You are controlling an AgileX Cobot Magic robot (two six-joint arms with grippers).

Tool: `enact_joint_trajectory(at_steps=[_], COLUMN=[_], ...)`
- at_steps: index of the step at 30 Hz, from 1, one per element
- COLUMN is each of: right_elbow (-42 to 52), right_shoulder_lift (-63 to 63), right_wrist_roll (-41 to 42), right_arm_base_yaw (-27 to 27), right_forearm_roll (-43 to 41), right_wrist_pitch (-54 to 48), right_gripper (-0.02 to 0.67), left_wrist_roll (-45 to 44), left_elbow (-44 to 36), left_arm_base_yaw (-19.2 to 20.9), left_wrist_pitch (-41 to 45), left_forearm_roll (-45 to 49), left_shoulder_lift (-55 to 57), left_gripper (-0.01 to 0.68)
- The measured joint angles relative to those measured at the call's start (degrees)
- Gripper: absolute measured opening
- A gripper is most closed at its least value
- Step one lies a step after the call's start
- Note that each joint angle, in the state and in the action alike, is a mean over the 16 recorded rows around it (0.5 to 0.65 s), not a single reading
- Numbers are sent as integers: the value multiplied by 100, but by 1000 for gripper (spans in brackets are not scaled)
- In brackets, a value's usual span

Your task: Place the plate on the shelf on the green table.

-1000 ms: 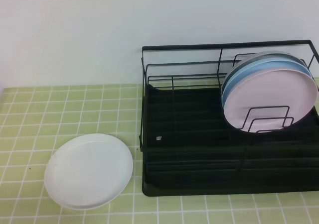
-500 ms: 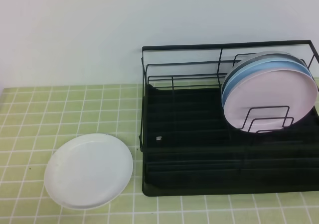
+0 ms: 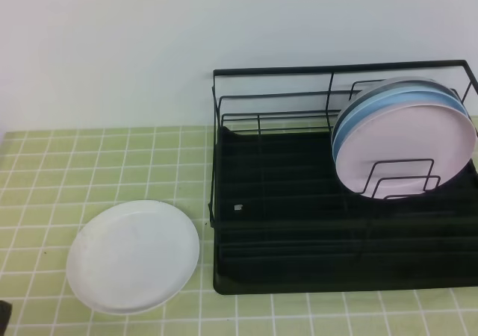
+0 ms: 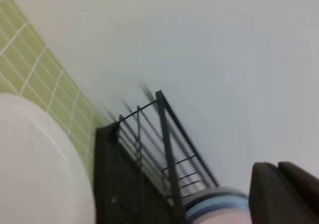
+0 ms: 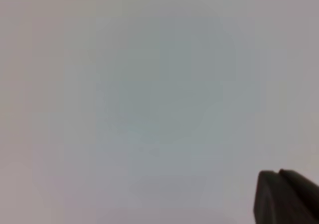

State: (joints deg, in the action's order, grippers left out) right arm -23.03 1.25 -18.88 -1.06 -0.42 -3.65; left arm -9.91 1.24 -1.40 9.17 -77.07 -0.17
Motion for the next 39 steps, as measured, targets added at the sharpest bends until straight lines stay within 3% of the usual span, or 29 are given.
enact_joint_trajectory(at_steps=[7, 15, 20, 30, 34, 39], right_elbow=[-793, -968, -968, -968, -968, -968], right_shoulder_lift=[400, 1280, 1834, 2368, 2400, 2404], right_wrist_roll=[298, 1338, 2459, 4318, 4634, 4690], right_arm_base_yaw=[0, -4, -32, -341, -518, -719], right_forearm_roll=[-100, 820, 1655, 2923, 3203, 3437], right_wrist_pitch=[-1162, -2140, -2742, -3484, -3699, -3874], right_gripper=[-2, -2, -2, -2, -2, -2], left_wrist_roll=[-1444, -2263, -1464, 1284, 1877, 1891], left_elbow=[431, 1362, 2034, 3262, 3681, 4236], left_arm_base_yaw=[-1, -1, 0, 0, 0, -1], left_wrist_pitch=[292, 886, 1319, 2097, 2345, 2679], left_forearm_roll=[6, 1047, 2652, 6266, 7023, 7234], left_shoulder_lift=[51, 681, 1502, 3539, 4353, 5366], left_gripper=[-3, -3, -2, 54, 85, 118])
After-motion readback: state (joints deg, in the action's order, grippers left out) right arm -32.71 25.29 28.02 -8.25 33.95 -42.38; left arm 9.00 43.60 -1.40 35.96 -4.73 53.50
